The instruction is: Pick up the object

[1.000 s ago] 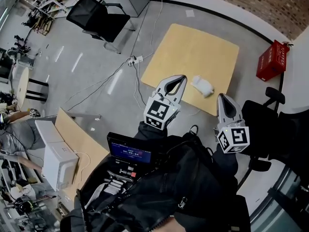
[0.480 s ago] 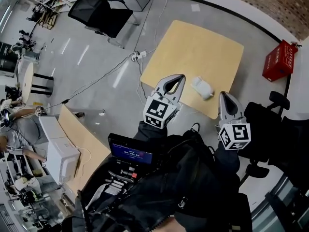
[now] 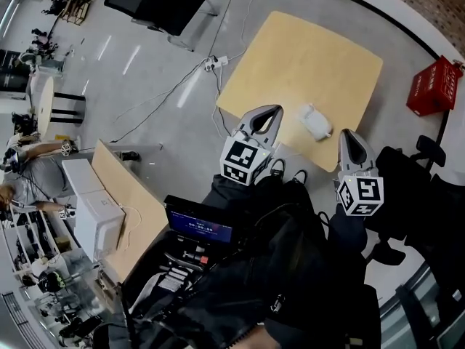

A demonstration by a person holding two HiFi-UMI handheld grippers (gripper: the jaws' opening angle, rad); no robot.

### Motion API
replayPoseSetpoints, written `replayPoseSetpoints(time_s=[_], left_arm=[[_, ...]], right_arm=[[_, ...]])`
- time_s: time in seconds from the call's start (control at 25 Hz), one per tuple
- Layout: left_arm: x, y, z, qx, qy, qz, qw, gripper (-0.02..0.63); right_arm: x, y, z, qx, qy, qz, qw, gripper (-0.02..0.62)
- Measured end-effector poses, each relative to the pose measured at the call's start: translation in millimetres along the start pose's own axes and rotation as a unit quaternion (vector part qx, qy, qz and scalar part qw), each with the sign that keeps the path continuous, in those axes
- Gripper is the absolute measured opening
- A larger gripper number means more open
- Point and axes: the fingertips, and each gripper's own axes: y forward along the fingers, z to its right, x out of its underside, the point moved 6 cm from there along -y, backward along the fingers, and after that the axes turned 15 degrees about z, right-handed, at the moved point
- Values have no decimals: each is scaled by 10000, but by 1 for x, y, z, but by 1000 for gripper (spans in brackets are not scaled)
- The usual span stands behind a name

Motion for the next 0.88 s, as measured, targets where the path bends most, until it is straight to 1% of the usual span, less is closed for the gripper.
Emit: replayPoseSetpoints(time_s=[0.08, 0.24, 0.36, 0.48, 0.56, 0.64, 0.8, 0.88], left_arm=[[13, 3, -5, 30, -103, -123, 9999, -3], [43, 11, -12, 106, -450, -479, 9978, -3], [62, 14, -17, 141, -546, -705, 9959, -3], [85, 15, -24, 153, -633, -962, 9932, -3], [102, 17, -30, 144, -710, -1146, 9908, -3], [114, 18, -33, 142, -805, -1292, 9882, -3], [123, 20, -39, 157, -911, -1363, 9863, -3], [127, 22, -43, 140, -949, -1392, 9856, -3]], right_arm=[[12, 5, 2, 21, -61, -185, 9998, 6], [38, 14, 8, -31, -180, -665, 9976, 8], [57, 25, 8, -180, -258, -981, 9947, 14], [83, 40, 8, -396, -219, -1275, 9908, 21], [102, 51, 9, -550, -258, -1526, 9864, 56], [121, 61, 11, -722, -361, -1821, 9800, 107], [153, 77, 18, -979, -611, -2394, 9640, 200], [168, 85, 24, -1073, -632, -2637, 9565, 237]])
